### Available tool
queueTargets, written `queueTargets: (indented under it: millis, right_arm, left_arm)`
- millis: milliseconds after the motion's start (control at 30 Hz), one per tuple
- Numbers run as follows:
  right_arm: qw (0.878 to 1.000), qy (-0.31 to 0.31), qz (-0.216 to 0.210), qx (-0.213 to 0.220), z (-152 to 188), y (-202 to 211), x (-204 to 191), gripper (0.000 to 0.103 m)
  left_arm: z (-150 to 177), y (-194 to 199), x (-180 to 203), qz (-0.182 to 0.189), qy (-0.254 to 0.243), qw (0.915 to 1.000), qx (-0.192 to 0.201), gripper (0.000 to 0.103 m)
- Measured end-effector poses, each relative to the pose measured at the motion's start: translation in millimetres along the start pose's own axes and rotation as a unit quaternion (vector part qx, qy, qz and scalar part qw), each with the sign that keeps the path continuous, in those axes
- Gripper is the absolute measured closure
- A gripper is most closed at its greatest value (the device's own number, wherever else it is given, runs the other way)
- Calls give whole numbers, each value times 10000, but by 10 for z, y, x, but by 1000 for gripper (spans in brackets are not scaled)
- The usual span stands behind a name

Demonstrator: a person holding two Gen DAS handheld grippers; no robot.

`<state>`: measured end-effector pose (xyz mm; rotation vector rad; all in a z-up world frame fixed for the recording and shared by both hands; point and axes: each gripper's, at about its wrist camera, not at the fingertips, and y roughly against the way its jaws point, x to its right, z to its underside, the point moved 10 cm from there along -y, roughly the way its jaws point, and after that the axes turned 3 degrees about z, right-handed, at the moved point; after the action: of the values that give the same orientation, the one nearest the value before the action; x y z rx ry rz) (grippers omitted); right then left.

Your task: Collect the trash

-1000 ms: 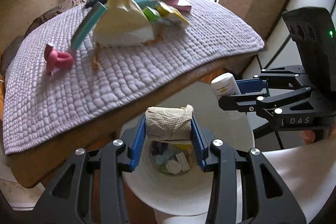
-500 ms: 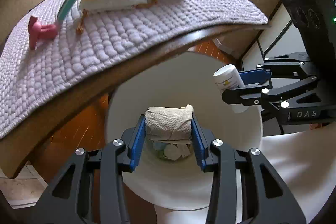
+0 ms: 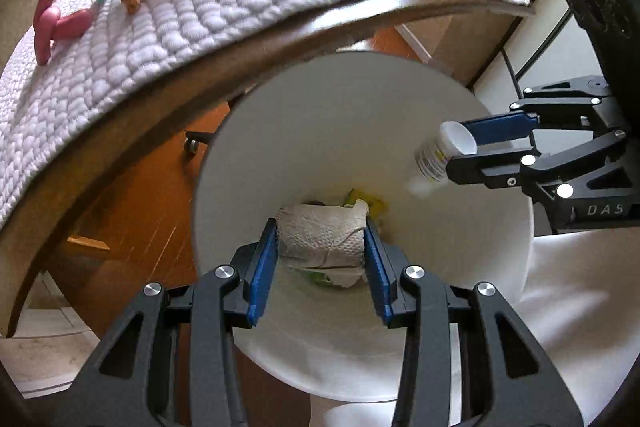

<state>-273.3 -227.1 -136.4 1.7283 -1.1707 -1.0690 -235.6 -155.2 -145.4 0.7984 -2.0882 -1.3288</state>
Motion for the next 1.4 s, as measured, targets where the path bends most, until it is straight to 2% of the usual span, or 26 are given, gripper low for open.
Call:
queueTargets:
  millis: [533,600,633,667,700,733,767,833,900,933,1000,1033,1067,1100,1133,1167,1233,1300,1400]
  right_arm:
    - [9995,96,1,-288,101,-238,-36,71]
    - [9995,88,-26,-319,110,-255,-49,71]
    - [9993,81,-49,-354,112,-255,-35,71]
    - [9993,56,-36,-381,120,-258,-14,66]
    - [9992,37,-37,-399,121,-260,-11,56]
    - [9992,28,-36,-393,118,-259,-20,52]
    - [9994,22,-28,-359,106,-238,-14,46]
    - [9995,44,-10,-315,102,-168,38,45]
    - [9998,91,8,-199,30,-38,56,45]
    - [9999,107,-2,-121,-9,23,59,44]
    - [9992,227,32,329,-215,324,51,28]
    - [9983,264,101,513,-281,445,86,24]
    - [9959,288,285,813,-440,610,166,16]
    - [9933,256,469,1020,-562,719,280,10]
    - [9898,176,691,1236,-697,822,406,7]
    - [9846,25,935,1480,-860,925,588,5]
    - [9746,-364,1330,1764,-1154,1036,1004,5]
    - [9687,-587,1530,1866,-1380,1072,1321,5]
    - [9601,-848,1891,1876,-1718,1017,1809,5]
  left_arm:
    - [143,-259,22,-44,84,9994,-320,60]
    - [171,-281,28,19,81,9992,-396,58]
    - [179,-302,41,67,59,9989,-452,49]
    - [180,-325,39,62,40,9988,-481,32]
    - [181,-321,41,25,29,9989,-466,25]
    - [173,-306,46,30,12,9991,-424,22]
    - [158,-300,46,90,2,9991,-417,22]
    - [141,-243,45,94,5,9992,-393,22]
    - [82,-47,23,99,-62,9997,-199,22]
    - [-22,134,25,129,-113,9998,52,22]
    - [-196,419,-16,149,-108,9986,489,22]
    - [-366,659,-99,139,-7,9960,877,20]
    - [-457,797,-188,76,98,9937,1116,10]
    - [-569,939,-318,-73,248,9900,1384,6]
    - [-725,1121,-576,-427,549,9824,1735,2]
    - [-810,1204,-738,-624,741,9774,1882,2]
    - [-964,1293,-1164,-1018,1186,9659,2064,2]
    - [-1093,1306,-1659,-1595,1580,9518,2092,2]
    - [-1201,1201,-2200,-2041,1885,9405,1957,2]
